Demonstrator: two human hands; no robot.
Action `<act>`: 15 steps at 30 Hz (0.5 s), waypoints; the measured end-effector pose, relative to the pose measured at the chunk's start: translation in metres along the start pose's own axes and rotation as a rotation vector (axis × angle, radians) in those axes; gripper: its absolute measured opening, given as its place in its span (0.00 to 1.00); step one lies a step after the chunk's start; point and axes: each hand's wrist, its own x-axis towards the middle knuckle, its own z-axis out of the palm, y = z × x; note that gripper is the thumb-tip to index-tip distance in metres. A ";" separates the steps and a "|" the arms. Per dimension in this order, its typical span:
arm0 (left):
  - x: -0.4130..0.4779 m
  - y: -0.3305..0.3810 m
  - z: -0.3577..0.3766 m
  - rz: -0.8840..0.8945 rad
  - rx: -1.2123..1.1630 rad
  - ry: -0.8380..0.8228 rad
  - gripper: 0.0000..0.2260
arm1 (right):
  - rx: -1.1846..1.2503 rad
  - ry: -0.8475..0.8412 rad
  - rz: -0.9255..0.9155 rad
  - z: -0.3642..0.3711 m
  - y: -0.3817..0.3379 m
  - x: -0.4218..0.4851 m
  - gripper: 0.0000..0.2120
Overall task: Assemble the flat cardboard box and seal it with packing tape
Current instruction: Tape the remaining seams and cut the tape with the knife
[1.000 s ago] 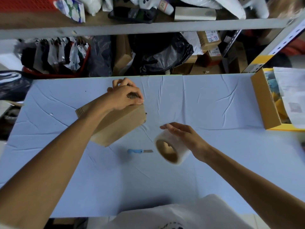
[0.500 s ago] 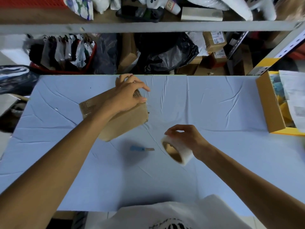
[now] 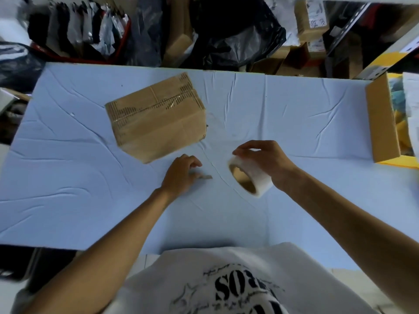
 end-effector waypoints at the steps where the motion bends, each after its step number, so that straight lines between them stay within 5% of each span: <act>1: -0.001 -0.005 0.006 0.007 0.059 0.001 0.09 | -0.005 -0.004 0.004 0.001 0.001 -0.001 0.02; 6: -0.011 -0.003 0.022 0.023 0.289 -0.018 0.11 | -0.039 -0.018 0.012 0.004 0.005 -0.004 0.03; 11: -0.019 0.001 0.016 0.003 0.153 -0.143 0.06 | -0.054 -0.040 0.028 0.006 0.004 -0.006 0.03; 15: -0.033 0.018 -0.017 0.072 -0.046 0.036 0.03 | -0.047 -0.049 0.018 0.007 0.003 -0.006 0.07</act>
